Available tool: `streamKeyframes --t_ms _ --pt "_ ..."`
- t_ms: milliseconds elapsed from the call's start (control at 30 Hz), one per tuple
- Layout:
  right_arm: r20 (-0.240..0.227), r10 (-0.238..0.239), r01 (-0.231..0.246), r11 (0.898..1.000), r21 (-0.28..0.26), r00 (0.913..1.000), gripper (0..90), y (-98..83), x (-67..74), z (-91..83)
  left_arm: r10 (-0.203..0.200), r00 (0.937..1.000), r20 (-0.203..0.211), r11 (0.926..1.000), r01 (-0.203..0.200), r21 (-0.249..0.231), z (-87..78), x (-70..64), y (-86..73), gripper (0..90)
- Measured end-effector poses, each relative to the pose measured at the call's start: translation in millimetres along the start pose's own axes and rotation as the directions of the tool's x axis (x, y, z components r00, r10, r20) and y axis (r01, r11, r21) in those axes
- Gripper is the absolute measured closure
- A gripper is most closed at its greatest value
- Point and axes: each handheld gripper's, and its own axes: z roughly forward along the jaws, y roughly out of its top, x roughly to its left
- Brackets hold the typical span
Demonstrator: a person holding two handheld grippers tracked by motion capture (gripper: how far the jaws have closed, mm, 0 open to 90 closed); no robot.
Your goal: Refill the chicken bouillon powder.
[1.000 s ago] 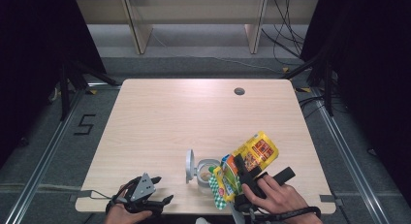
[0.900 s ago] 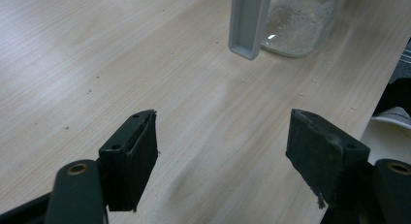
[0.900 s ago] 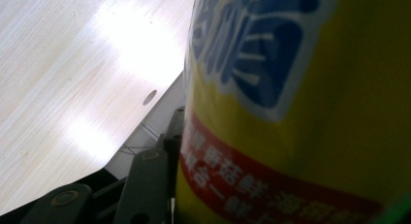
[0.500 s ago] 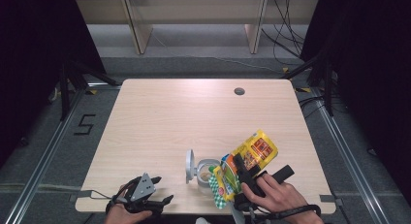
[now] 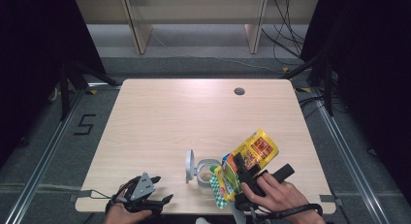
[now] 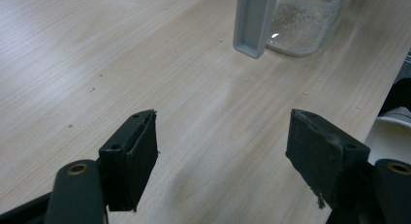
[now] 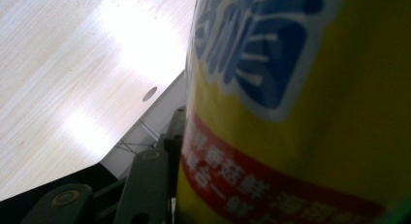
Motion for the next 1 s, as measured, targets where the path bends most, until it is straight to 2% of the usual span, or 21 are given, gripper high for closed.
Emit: streamKeyframes --t_ms 100,133,167,233,267,300,333,367,400,433,567,633,667,767,867,1000 --pt "0.005 -0.013 0.013 1.0 -0.009 0.9999 61.4 0.4 -1.6 0.5 -0.001 1.0 0.004 1.0 0.001 0.002 0.2 -1.3 0.3 26.2" --pt "-0.007 -0.014 0.014 1.0 -0.005 0.9999 61.5 1.5 -2.5 0.1 0.024 0.9997 0.002 0.9993 -0.024 0.03 -0.9 0.6 0.9 26.2" --pt "-0.002 -0.015 0.015 1.0 -0.008 0.9999 61.5 2.0 -2.4 0.3 -0.004 0.9999 0.013 1.0 0.004 0.003 0.3 -2.0 0.5 26.2" --pt "-0.002 -0.007 0.007 1.0 -0.009 1.0 61.5 2.0 -2.1 0.4 -0.003 0.9999 0.012 1.0 0.003 0.003 0.2 -1.9 0.4 26.2" --pt "0.004 -0.008 0.008 1.0 -0.008 1.0 61.5 2.0 -2.3 0.4 0.024 0.9997 0.002 0.9994 -0.024 0.027 -1.0 0.4 0.7 26.2" --pt "0.02 -0.016 0.016 1.0 -0.004 0.9997 61.6 2.1 -2.2 0.3 0.025 0.9997 0.001 0.9993 -0.025 0.029 -1.0 0.5 0.7 26.2" --pt "0.004 -0.014 0.014 1.0 -0.01 0.9999 61.6 2.0 -2.9 0.7 0.022 0.9997 -0.005 0.9996 -0.022 0.017 -0.1 0.1 0.2 26.2" --pt "0.011 -0.006 0.006 1.0 -0.004 0.9999 61.5 2.6 -2.2 0.5 0.003 1.0 0.002 1.0 -0.003 0.001 0.6 -1.5 0.1 26.2" --pt "-0.004 -0.011 0.011 1.0 -0.013 0.9999 61.7 3.0 -2.6 1.2 -0.005 0.9999 0.01 1.0 0.005 -0.003 0.6 -2.3 0.2 26.2" --pt "-0.002 -0.016 0.016 1.0 -0.016 0.9999 61.7 3.0 -2.6 1.6 0.018 0.9998 0.007 0.9996 -0.018 0.022 -0.8 -0.5 0.7 26.2" --pt "-0.007 -0.005 0.004 1.0 -0.019 1.0 61.8 2.7 -2.5 1.8 0.017 0.9999 -0.002 0.9998 -0.017 0.015 -0.3 -0.9 0.3 26.2" --pt "-0.001 -0.014 0.014 1.0 -0.021 0.9999 61.8 3.1 -2.2 2.2 0.013 0.9999 0.009 0.9998 -0.013 0.013 -0.5 -1.0 0.4 26.3" --pt "-0.01 -0.004 0.004 1.0 -0.019 0.9999 61.8 3.4 -1.6 2.1 0.013 0.9999 0.011 0.9998 -0.013 0.017 -0.8 -0.8 0.6 26.2" --pt "-0.008 -0.005 0.005 1.0 -0.021 1.0 61.9 3.4 -1.4 2.2 0.017 0.9999 -0.001 0.9997 -0.017 0.015 -0.3 -1.2 0.2 26.3" --pt "0.01 -0.01 0.01 1.0 -0.014 0.9999 61.8 2.5 -2.2 1.4 0.02 0.9998 -0.002 0.9995 -0.02 0.024 -0.7 -1.2 0.5 26.2" --pt "-0.014 -0.018 0.018 1.0 -0.021 0.9997 61.9 2.9 -4.7 2.1 0.02 0.9998 -0.004 0.9996 -0.02 0.02 -0.1 -1.2 0.3 26.2"
